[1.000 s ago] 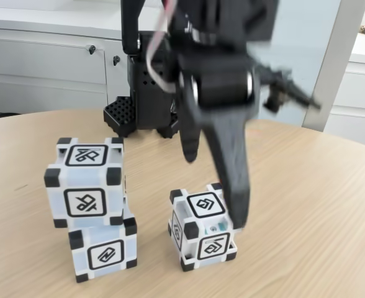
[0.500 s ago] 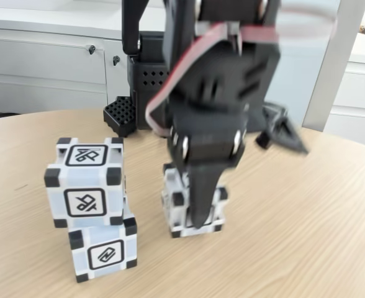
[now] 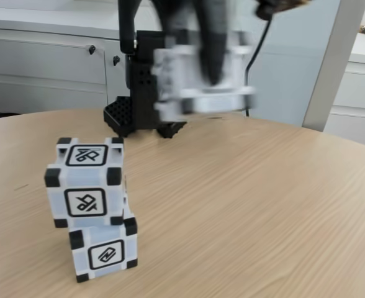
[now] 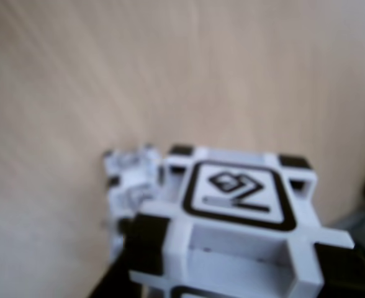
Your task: Stack cubes from left to right.
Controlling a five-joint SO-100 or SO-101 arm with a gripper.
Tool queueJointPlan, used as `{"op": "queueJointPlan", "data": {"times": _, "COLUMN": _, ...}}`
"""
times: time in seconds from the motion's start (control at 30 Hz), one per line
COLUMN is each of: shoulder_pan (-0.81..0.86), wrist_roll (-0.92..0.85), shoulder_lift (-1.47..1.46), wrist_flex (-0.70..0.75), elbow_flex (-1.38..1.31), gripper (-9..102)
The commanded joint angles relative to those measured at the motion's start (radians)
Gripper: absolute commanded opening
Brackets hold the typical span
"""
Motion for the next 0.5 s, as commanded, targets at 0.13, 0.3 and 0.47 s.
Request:
{"op": "queueJointPlan", "data": {"times": 0.13, "shoulder_pan": 0.196, "wrist_roll": -0.109, "shoulder_lift": 0.025, "wrist_flex": 0.092, "elbow_flex": -0.026, "gripper": 0}}
{"op": "queueJointPlan", "data": {"times": 0.3, "shoulder_pan": 0.295, "wrist_roll": -0.160, "shoulder_lift": 0.025, "wrist_flex": 0.092, "elbow_flex": -0.026, "gripper": 0}}
{"op": "queueJointPlan", "data": {"times": 0.47, "shoulder_pan": 0.377, "wrist_roll": -0.199, "shoulder_lift": 0.023, "wrist_flex": 0.084, "elbow_flex": -0.043, "gripper": 0}}
